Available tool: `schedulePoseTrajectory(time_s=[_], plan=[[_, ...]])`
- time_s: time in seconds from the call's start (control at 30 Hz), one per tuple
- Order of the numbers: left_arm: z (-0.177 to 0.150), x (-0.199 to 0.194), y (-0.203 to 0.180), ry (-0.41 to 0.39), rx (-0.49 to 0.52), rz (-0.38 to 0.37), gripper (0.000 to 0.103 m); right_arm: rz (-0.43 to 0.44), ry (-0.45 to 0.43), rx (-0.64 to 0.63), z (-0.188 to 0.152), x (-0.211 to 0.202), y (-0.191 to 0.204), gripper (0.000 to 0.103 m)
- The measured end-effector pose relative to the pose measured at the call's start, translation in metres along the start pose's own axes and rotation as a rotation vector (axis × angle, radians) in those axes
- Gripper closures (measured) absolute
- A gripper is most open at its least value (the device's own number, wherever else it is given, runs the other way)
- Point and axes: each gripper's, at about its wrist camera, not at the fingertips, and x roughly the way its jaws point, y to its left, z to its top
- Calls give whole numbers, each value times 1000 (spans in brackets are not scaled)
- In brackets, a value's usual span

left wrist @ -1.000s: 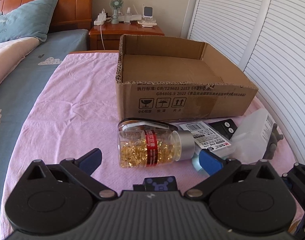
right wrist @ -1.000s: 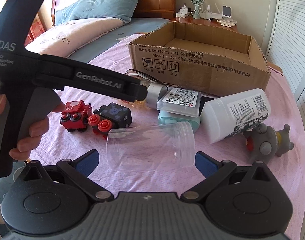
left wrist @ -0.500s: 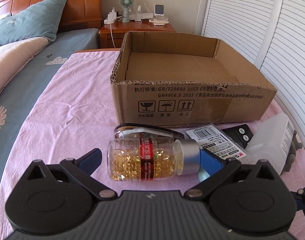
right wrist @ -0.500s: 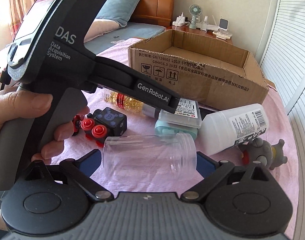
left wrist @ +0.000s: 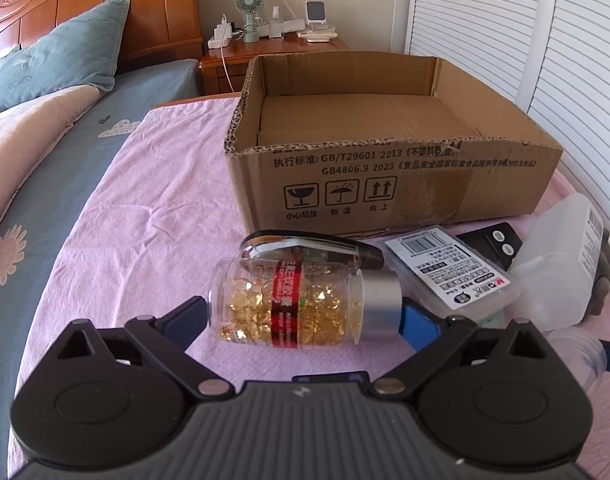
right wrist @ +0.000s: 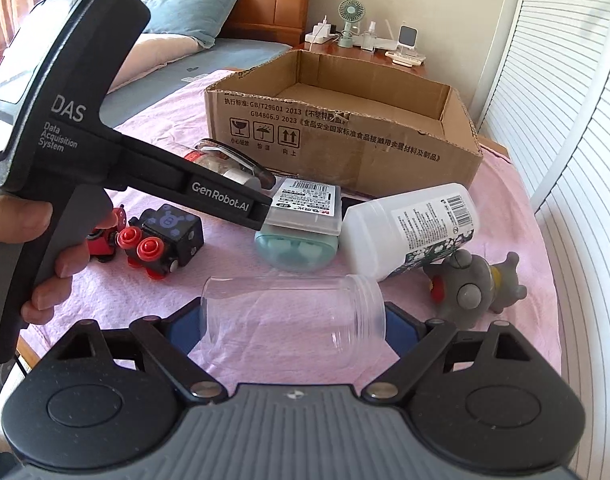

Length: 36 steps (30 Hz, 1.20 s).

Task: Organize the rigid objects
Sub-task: 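Close the left gripper on the jar while the right gripper grasps the clear cup, then carry the jar and cup into the box and open both grippers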

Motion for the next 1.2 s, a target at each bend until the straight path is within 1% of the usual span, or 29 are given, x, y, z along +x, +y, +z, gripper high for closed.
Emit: schedulePoseTrajectory(time_s=[0.07,0.13,0.17,0.33,0.53,0.63,0.7,0.8,0.9,1.0,1.1,1.2], plan=[[1,3,-2,8,17,5,5,-9,4,-5,0,1,2,10],[1,2,-2,-3,25,7,9,-9,7,-5,1,1,3,10],[2,3,-1,1,26,1,9,-7,8,-4,1,0,3,10],[6,0,4,33,64,-45,9,10,4,-8,4,-6,-1,10],[15,-17,10,63,139,-97,10,47,3,-18,13,-16,-11,10],[21,-30,12,55,176,-124,10,75,-7,-20,20,-26,-17,10],[27,-37,14,52,177,-138,10,97,-11,-13,25,-31,-22,10],[40,-44,18,46,171,-171,10,120,-23,-10,32,-37,-28,10],[54,-48,18,29,177,-178,10,129,-39,-9,41,-42,-34,10],[74,-48,18,12,172,-192,10,120,-66,-19,53,-46,-38,10],[99,-42,15,-7,167,-197,10,111,-95,-11,66,-48,-45,10],[127,-26,8,-15,174,-182,10,100,-110,-1,77,-45,-53,10]])
